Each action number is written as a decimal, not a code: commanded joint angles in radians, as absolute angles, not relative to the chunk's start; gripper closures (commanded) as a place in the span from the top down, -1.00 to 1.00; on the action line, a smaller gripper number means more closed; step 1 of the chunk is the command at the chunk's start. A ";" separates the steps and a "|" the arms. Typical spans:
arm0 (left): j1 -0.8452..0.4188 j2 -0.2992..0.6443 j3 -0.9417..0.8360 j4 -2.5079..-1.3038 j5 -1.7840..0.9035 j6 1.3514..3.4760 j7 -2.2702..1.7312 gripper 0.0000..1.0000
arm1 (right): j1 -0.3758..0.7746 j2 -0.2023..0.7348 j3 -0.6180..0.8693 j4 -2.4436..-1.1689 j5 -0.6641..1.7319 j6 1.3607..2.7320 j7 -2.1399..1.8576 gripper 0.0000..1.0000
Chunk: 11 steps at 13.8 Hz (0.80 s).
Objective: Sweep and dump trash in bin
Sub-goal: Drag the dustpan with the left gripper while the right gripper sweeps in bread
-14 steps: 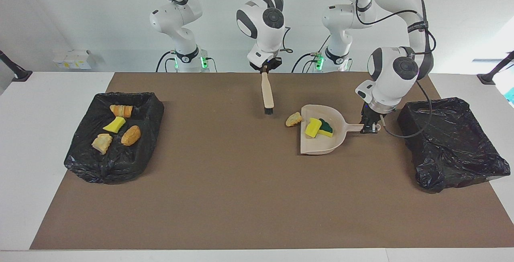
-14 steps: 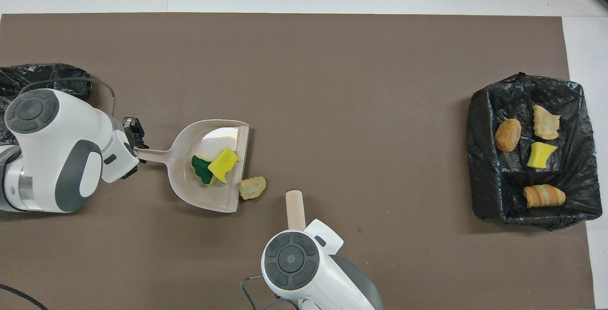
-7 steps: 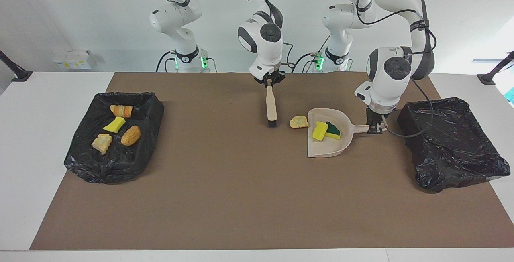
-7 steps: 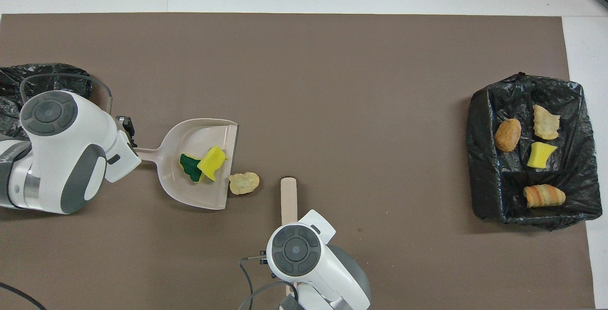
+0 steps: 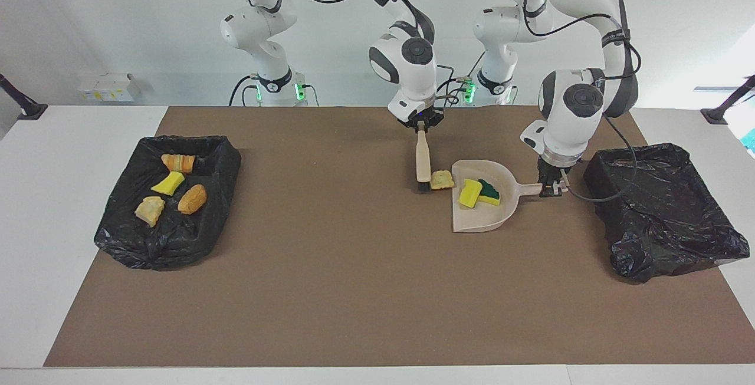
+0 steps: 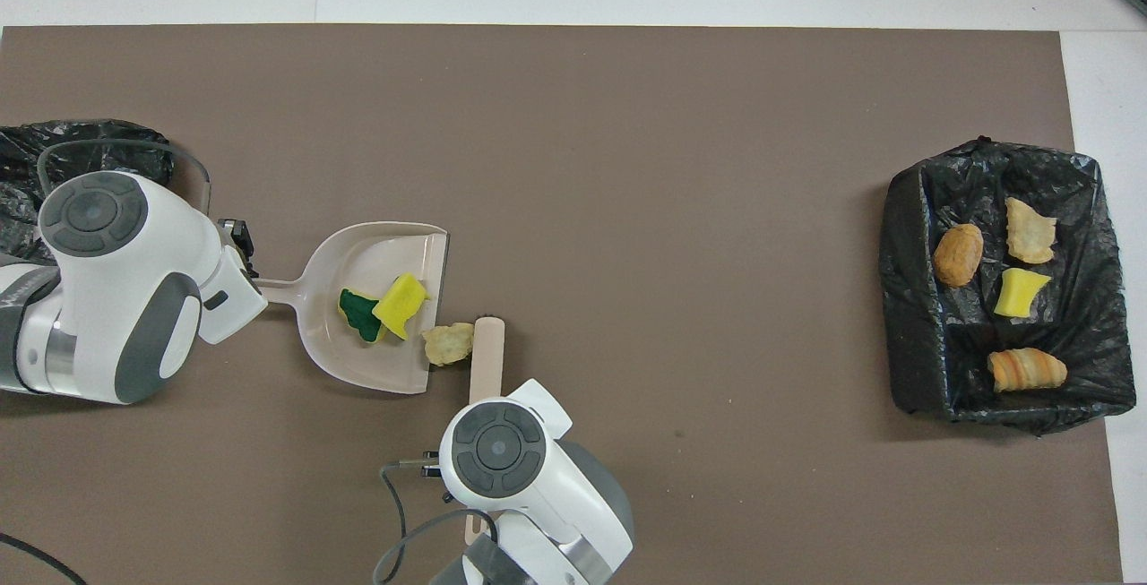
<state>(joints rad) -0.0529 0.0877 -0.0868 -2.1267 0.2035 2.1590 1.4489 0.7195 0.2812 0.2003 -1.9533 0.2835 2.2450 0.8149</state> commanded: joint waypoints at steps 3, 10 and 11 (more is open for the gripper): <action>-0.057 0.083 -0.084 -2.129 0.244 2.189 1.425 -1.00 | 0.745 0.417 0.202 -1.761 0.391 2.330 0.874 -1.00; -0.040 0.097 -0.084 -2.103 0.255 2.200 1.558 -1.00 | 0.741 0.416 0.196 -1.652 0.361 2.205 1.066 -1.00; -0.034 0.095 -0.083 -2.103 0.253 2.188 1.565 -1.00 | 0.739 0.407 0.193 -1.652 0.353 2.141 1.066 -1.00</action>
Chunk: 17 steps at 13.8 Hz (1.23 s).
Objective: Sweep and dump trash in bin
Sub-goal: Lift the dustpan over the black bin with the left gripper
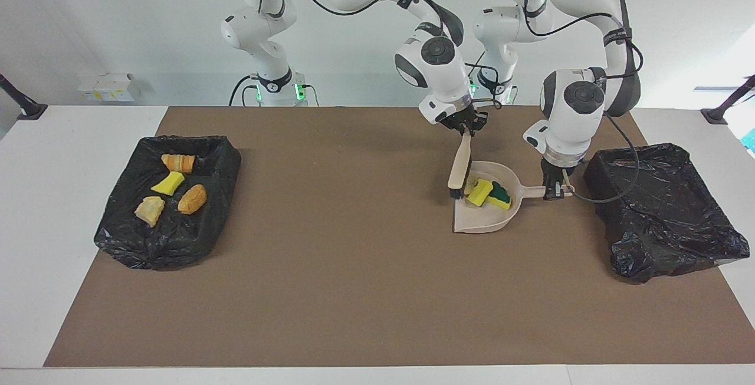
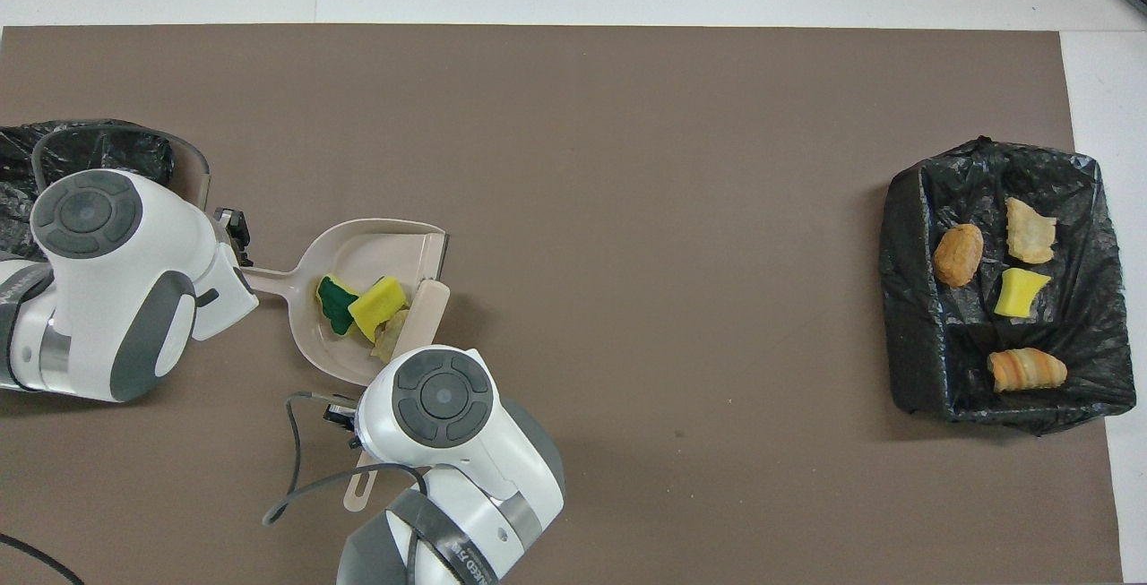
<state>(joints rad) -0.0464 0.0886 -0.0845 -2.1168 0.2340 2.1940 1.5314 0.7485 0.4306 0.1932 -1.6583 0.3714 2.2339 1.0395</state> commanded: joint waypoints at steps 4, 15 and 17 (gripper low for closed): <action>0.050 0.116 -0.084 -2.068 0.183 2.149 1.698 -1.00 | 0.733 0.341 0.196 -1.713 0.261 1.972 1.030 -1.00; 0.290 0.101 -0.077 -1.787 -0.060 1.824 1.904 -1.00 | 0.827 0.077 0.201 -2.161 0.170 1.991 0.879 -1.00; 0.351 0.103 -0.077 -1.749 -0.064 1.824 1.916 -1.00 | 0.831 0.042 0.202 -2.236 0.179 2.054 0.880 -1.00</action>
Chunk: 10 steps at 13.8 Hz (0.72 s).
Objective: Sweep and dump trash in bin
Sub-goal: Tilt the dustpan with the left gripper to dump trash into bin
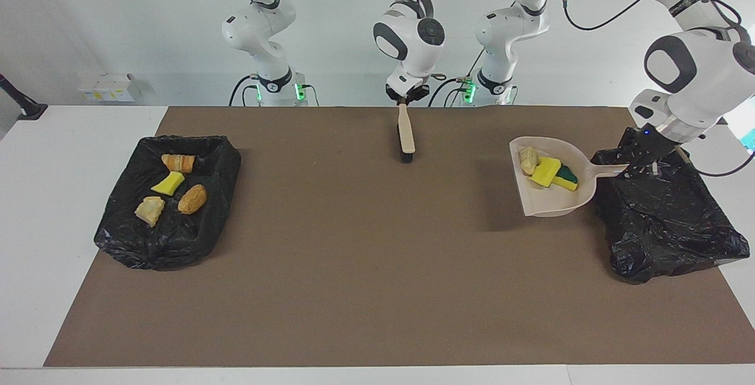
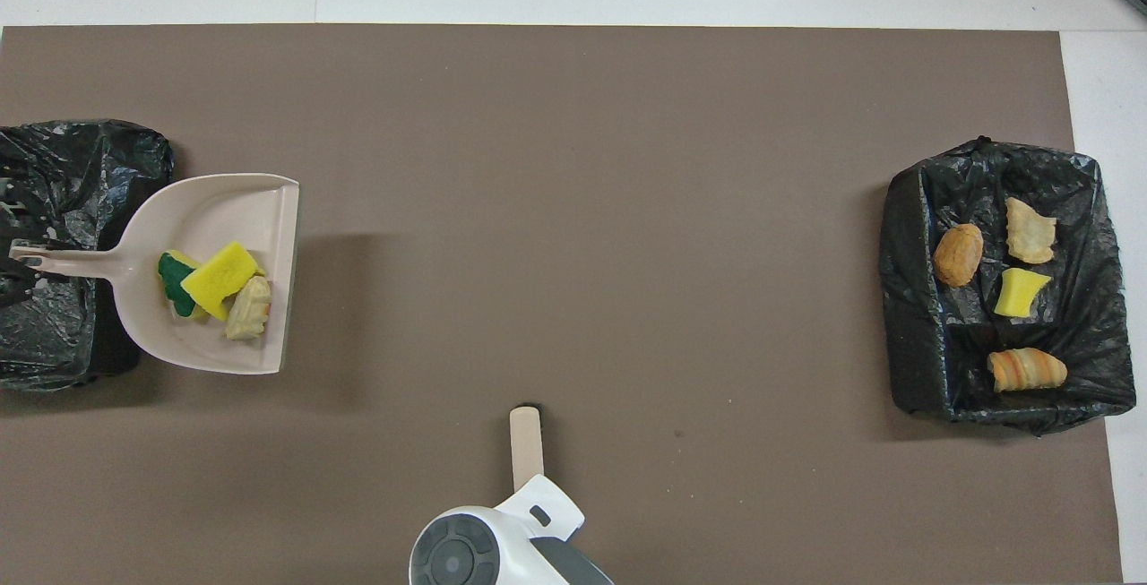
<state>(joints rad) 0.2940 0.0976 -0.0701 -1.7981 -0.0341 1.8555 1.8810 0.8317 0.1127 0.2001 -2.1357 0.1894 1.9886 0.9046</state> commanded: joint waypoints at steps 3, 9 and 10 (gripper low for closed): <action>0.417 0.123 -0.077 -1.648 -0.072 1.810 1.914 -1.00 | 0.850 0.035 0.201 -2.255 0.186 2.071 0.873 -1.00; 0.548 0.230 -0.069 -1.452 0.000 1.795 1.905 -1.00 | 0.822 0.035 0.199 -2.186 0.187 2.022 0.873 1.00; 0.552 0.254 -0.064 -1.415 0.043 1.802 1.907 -1.00 | 0.804 0.035 0.198 -2.165 0.186 2.002 0.870 1.00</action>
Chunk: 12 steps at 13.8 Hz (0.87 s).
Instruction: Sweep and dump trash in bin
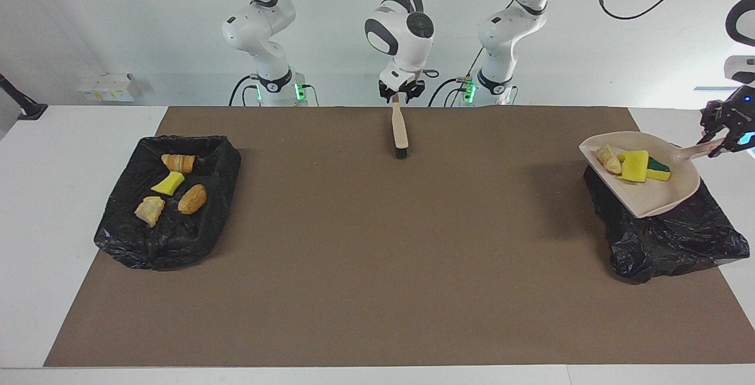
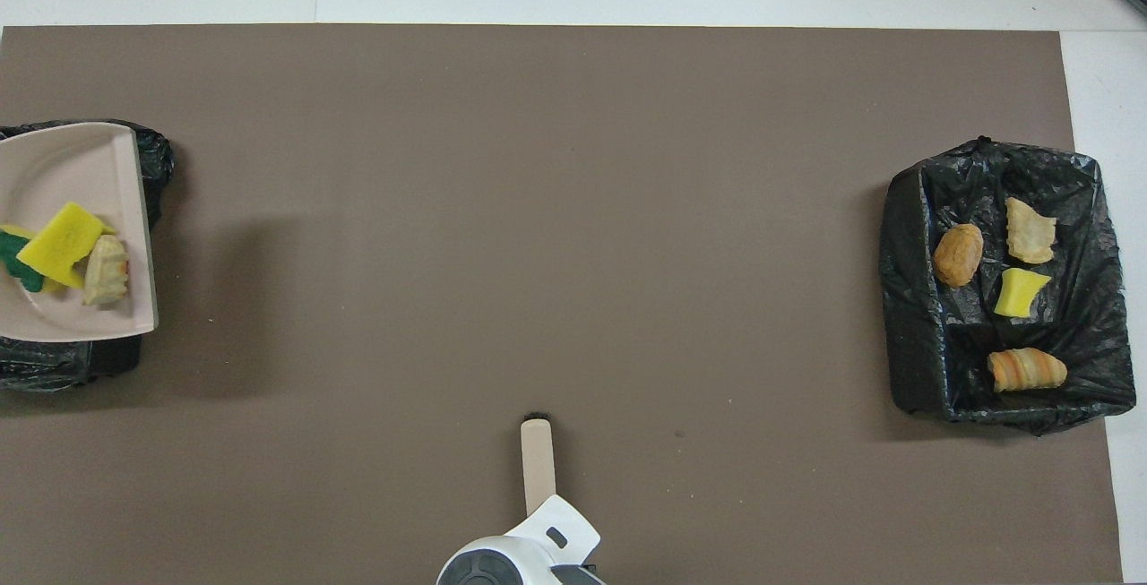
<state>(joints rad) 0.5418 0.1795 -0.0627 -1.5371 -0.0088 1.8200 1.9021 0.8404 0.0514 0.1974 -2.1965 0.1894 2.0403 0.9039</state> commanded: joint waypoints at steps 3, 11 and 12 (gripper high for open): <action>0.561 0.282 -0.058 -1.370 0.144 1.873 1.902 -1.00 | 0.735 0.037 0.199 -2.061 0.186 1.924 0.810 1.00; 0.496 0.247 -0.048 -1.479 0.570 2.068 1.687 -1.00 | 0.479 0.041 0.190 -1.820 0.157 1.712 0.522 1.00; 0.471 0.229 -0.048 -1.505 0.637 2.054 1.614 -1.00 | 0.450 0.041 0.192 -1.795 0.137 1.694 0.500 1.00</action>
<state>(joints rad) 0.5287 0.2731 -0.0562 -1.4425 0.5180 2.0530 1.7498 0.4951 0.0345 0.1825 -1.8500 0.1710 1.7398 0.5384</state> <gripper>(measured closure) 0.678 0.000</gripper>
